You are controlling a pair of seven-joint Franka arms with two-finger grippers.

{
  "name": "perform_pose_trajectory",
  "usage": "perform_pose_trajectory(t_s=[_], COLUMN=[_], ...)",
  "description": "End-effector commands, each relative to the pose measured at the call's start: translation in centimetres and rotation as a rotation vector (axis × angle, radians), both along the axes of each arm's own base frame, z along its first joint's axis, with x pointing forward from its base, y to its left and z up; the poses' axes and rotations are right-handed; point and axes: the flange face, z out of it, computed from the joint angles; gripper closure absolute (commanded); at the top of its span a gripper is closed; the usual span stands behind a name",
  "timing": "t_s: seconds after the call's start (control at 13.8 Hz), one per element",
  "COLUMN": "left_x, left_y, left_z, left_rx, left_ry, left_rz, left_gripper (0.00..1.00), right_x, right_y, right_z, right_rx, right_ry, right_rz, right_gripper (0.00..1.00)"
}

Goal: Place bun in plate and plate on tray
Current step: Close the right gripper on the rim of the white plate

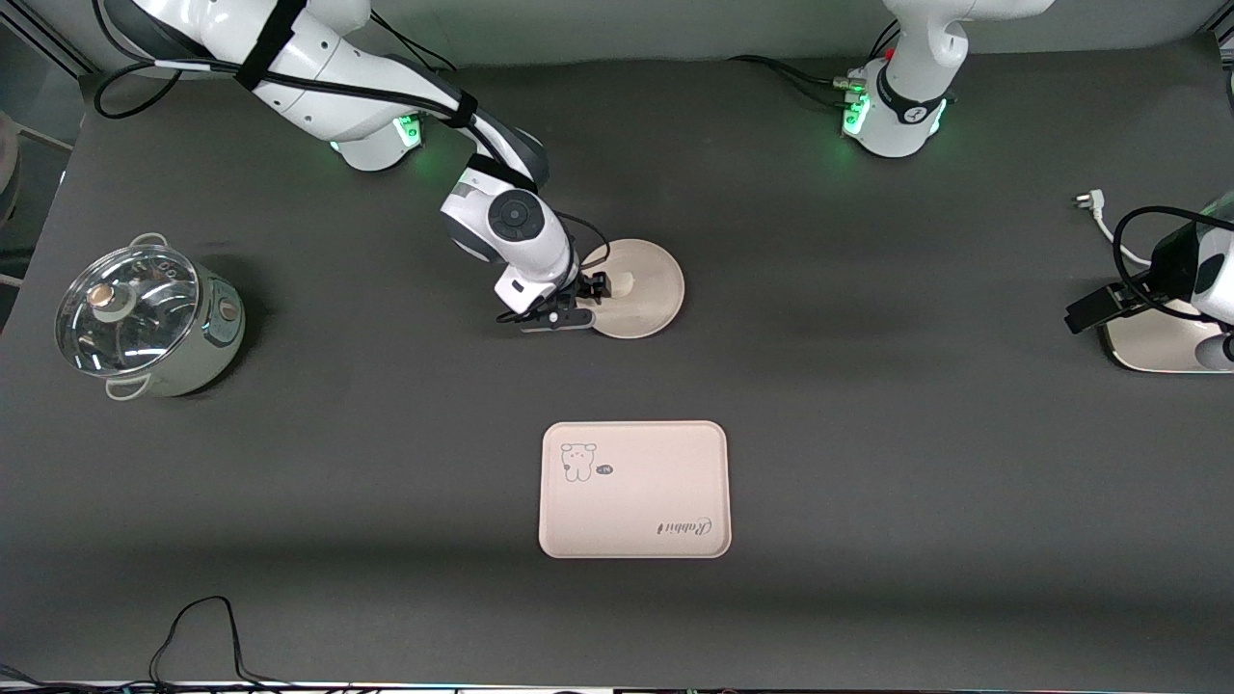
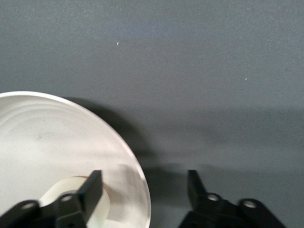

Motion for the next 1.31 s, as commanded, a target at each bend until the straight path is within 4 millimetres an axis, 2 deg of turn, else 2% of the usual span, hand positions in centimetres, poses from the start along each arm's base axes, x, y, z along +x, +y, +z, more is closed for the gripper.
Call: perform_pose_trajectory(t_s=[0.0, 0.29, 0.36, 0.58, 0.8, 1.02, 1.23], left_x=[-0.7, -0.9, -0.9, -0.8, -0.9, -0.9, -1.1], left_y=[-0.3, -1.7, -1.8, -1.6, -1.6, -1.5, -1.2], left_z=[0.2, 0.6, 0.5, 0.4, 0.5, 0.6, 1.0], left_rx=[-0.020, -0.012, -0.012, -0.012, -0.012, -0.014, -0.015], left_ry=[-0.012, 0.006, 0.007, 0.012, 0.010, 0.010, 0.018], left_rz=[-0.022, -0.048, -0.050, -0.047, -0.047, -0.045, -0.038], left_gripper=[0.00, 0.00, 0.00, 0.00, 0.00, 0.00, 0.00], right_x=[-0.2, -0.3, -0.3, -0.4, -0.3, 0.5, 1.7], right_y=[0.8, 0.7, 0.7, 0.7, 0.7, 0.6, 1.1], right_z=[0.0, -0.5, -0.5, -0.8, -0.8, -0.4, 1.1], right_rx=[0.007, 0.005, 0.005, 0.005, 0.005, 0.011, 0.025], right_ry=[-0.015, -0.015, -0.015, -0.007, -0.007, -0.009, -0.037], right_rz=[-0.006, 0.003, 0.003, 0.003, 0.001, -0.047, -0.058], right_gripper=[0.40, 0.42, 0.46, 0.69, 0.99, 1.00, 1.00])
